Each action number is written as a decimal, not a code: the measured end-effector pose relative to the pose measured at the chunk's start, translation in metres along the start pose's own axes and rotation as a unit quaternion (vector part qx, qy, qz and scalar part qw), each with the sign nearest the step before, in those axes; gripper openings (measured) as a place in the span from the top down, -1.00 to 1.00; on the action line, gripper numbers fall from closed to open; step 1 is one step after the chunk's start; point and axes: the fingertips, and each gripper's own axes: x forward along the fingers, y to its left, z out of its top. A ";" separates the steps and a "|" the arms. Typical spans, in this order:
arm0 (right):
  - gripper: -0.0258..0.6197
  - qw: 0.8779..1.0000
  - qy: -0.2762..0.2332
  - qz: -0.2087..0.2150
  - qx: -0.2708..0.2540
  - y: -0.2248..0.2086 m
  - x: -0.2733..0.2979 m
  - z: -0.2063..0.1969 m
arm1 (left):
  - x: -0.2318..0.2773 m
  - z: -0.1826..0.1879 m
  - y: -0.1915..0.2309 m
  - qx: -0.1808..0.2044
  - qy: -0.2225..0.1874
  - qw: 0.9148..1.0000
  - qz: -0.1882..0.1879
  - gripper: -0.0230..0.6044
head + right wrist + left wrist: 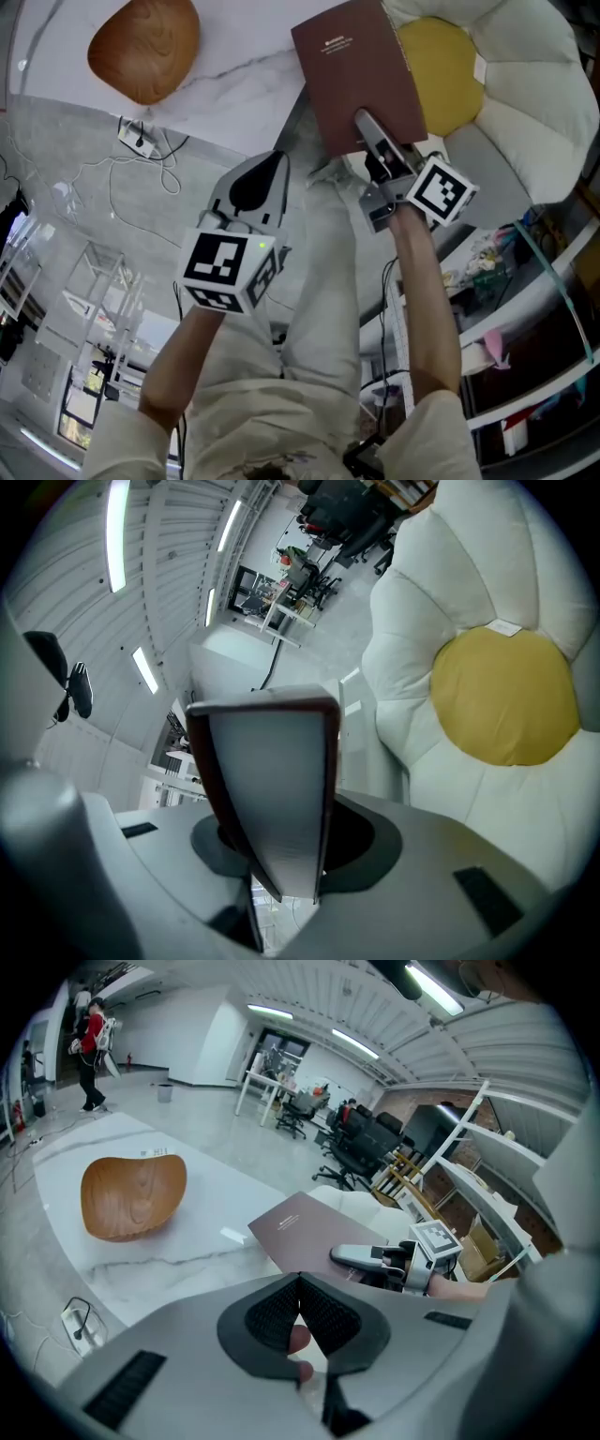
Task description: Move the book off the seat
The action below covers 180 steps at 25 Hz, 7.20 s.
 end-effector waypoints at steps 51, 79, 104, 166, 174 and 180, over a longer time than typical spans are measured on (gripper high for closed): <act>-0.26 0.959 0.092 -0.266 -0.026 -0.033 0.122 -0.010 | -0.026 0.013 0.081 -0.111 -0.056 0.991 0.052 0.89; -0.08 0.962 0.081 -0.254 -0.061 0.004 0.084 -0.007 | -0.048 0.023 0.045 -0.088 -0.080 0.991 0.057 0.89; 0.81 0.973 0.114 -0.153 -0.127 0.143 -0.008 -0.020 | -0.117 0.054 -0.032 -0.007 -0.066 0.996 0.056 0.89; 0.84 0.973 -0.158 -0.068 -0.155 0.291 -0.463 0.049 | -0.240 0.120 -0.461 0.233 -0.086 0.954 -0.167 0.90; 0.84 0.951 -0.263 -0.072 -0.149 0.288 -0.501 0.042 | -0.246 0.107 -0.474 0.228 -0.102 0.953 -0.172 0.89; 0.84 0.926 -0.283 -0.064 -0.242 0.314 -0.506 0.040 | -0.254 0.105 -0.479 0.253 -0.122 0.946 -0.163 0.89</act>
